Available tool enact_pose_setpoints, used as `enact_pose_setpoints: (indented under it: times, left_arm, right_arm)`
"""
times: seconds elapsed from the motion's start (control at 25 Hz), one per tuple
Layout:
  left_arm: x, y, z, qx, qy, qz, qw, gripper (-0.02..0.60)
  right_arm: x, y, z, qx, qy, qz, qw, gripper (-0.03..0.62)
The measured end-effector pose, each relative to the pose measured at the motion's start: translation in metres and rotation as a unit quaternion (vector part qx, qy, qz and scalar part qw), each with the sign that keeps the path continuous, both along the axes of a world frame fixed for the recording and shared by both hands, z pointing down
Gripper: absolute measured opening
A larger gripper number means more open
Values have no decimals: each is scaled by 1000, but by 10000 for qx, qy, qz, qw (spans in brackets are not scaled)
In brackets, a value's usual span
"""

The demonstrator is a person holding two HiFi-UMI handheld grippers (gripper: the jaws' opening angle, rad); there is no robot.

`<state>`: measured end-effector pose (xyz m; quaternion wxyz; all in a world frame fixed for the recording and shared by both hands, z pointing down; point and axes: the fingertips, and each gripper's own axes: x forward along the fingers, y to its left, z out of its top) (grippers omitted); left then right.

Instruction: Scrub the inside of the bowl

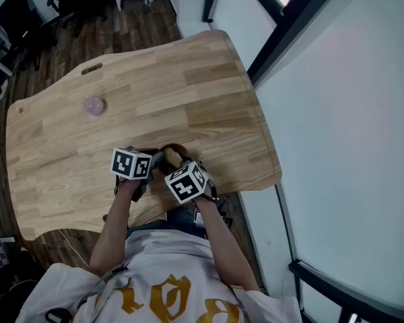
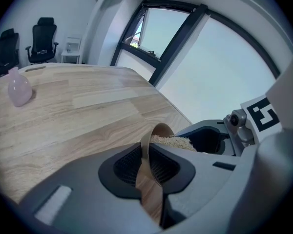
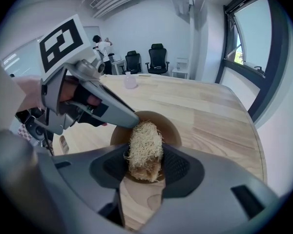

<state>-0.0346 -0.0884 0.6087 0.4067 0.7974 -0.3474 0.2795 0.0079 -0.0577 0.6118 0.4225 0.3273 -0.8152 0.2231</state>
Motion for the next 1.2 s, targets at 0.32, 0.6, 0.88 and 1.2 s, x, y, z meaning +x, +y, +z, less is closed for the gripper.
enact_pose_setpoints:
  times: [0.32,0.6,0.88,1.2]
  left_arm:
    - [-7,1,2,-61,82,-118,9999,40]
    - [-13,-2,3,-86,142,-208,9996,40]
    - [-19,-1,4,-33,13,-150,9999,40]
    - [-19,2,11,-8,-378,118,9992,34]
  right_arm:
    - [-9,6,2,-44,35,-452,9990,181]
    - [-24,22,5,-186,105,-1091,9938,181]
    - [-26,22,6,-193,177,-1209,9923,181]
    - [-26,31,10,-239,414,-1534,9870,181]
